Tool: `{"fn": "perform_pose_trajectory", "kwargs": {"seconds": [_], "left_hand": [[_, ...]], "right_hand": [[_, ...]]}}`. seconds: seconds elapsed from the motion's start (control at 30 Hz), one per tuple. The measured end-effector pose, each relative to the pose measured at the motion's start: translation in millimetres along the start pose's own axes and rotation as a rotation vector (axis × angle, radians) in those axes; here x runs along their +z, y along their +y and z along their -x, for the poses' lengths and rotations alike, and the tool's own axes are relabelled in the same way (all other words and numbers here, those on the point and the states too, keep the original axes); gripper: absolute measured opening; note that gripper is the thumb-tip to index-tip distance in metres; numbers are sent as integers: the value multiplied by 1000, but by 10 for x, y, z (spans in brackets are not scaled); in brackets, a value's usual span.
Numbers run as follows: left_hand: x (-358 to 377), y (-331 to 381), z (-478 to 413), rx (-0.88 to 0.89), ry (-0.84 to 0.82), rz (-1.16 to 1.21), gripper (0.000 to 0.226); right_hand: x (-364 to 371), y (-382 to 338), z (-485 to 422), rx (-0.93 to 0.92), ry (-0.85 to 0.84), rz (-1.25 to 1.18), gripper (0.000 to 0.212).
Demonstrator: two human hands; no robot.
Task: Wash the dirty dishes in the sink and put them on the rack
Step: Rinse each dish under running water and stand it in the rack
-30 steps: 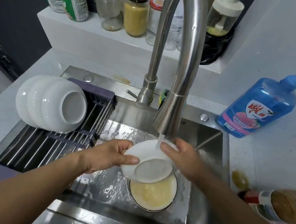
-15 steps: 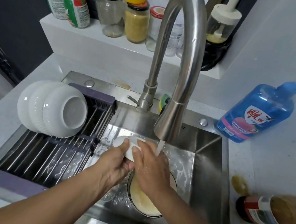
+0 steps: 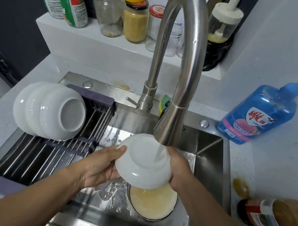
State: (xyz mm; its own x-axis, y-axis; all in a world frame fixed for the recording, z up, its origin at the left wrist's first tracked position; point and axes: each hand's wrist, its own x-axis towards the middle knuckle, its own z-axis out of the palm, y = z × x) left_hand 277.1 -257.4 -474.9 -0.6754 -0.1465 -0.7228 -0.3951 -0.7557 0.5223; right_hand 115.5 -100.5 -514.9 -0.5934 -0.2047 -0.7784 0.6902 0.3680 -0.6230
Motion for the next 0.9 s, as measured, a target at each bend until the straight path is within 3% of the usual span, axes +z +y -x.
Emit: {"fn": "perform_pose_trajectory", "kwargs": {"seconds": [0.1, 0.2, 0.27, 0.4, 0.53, 0.73, 0.83, 0.9], "left_hand": [[55, -114, -136, 21, 153, -201, 60], [178, -227, -217, -7, 178, -318, 84], [295, -236, -266, -23, 165, -290, 111], [573, -132, -386, 1, 169, -187, 116], [651, -24, -514, -24, 219, -147, 72], [388, -54, -680, -180, 216, 53, 42], [326, -312, -614, -274, 144, -7, 21], [236, -439, -605, -328, 188, -85, 26]], "right_hand": [[66, -51, 218, -259, 151, 41, 36], [146, -60, 445, -451, 185, 196, 29], [204, -23, 551, -518, 144, 284, 30], [288, 138, 727, -649, -70, 427, 19], [229, 137, 778, -728, -95, 434, 16], [249, 48, 822, -652, 62, 301, 32], [228, -56, 793, -582, 124, 169, 32], [169, -76, 794, -676, 134, 278, 33]]}}
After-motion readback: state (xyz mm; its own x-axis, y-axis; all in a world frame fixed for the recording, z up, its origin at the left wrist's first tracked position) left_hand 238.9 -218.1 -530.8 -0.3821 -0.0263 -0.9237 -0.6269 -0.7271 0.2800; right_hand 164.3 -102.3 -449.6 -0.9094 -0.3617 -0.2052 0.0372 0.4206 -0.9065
